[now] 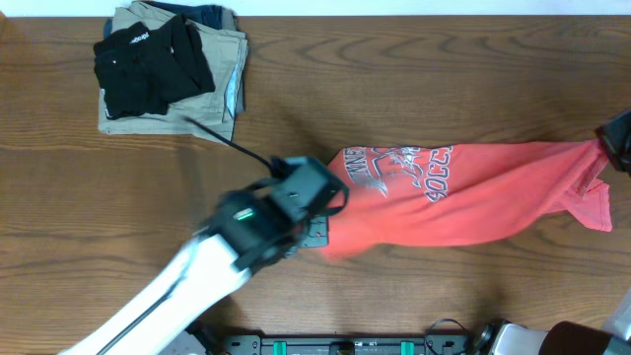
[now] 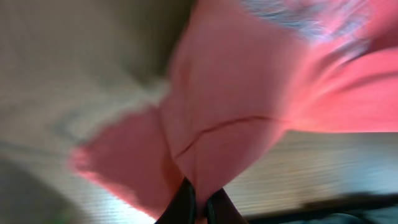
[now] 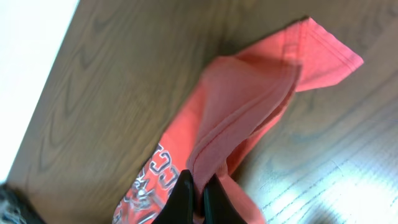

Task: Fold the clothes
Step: 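Lift the T-shirt with both grippers and lay it flat toward the top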

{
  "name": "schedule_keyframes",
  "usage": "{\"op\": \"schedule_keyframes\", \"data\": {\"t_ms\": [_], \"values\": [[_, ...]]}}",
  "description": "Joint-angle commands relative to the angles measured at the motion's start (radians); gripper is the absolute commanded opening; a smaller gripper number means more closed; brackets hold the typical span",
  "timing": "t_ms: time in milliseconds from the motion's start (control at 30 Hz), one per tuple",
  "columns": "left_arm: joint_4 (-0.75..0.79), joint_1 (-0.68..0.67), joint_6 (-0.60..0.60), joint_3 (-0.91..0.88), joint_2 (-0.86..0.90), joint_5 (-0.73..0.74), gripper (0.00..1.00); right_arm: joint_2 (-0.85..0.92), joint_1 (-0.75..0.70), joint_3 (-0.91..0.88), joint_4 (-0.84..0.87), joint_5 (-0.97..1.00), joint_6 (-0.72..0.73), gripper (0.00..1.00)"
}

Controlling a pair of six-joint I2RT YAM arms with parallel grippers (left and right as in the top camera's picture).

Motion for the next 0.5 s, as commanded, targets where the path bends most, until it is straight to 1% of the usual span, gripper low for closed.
{"op": "schedule_keyframes", "data": {"t_ms": [0, 100, 167, 267, 367, 433, 467], "values": [[-0.063, 0.004, 0.063, 0.154, -0.109, -0.094, 0.06, -0.092, 0.054, 0.014, -0.006, 0.0, -0.081, 0.01], [-0.091, 0.004, 0.102, 0.26, -0.182, -0.113, 0.06, -0.166, 0.09, 0.014, -0.018, 0.0, -0.084, 0.01], [-0.083, 0.004, 0.132, 0.288, -0.224, -0.147, 0.06, -0.211, 0.1, 0.014, -0.013, 0.0, -0.084, 0.01], [-0.075, 0.004, 0.131, 0.291, -0.272, -0.286, 0.06, -0.256, 0.103, 0.014, 0.01, -0.001, -0.084, 0.01], [-0.065, 0.004, 0.13, 0.289, -0.263, -0.398, 0.06, -0.249, 0.107, 0.011, 0.042, -0.007, -0.072, 0.01], [-0.024, 0.005, 0.136, 0.285, -0.228, -0.46, 0.06, -0.212, 0.126, 0.01, 0.074, -0.01, -0.071, 0.01], [0.013, 0.01, 0.162, 0.285, -0.201, -0.48, 0.06, -0.185, 0.139, 0.01, 0.093, -0.01, -0.071, 0.01]]}}
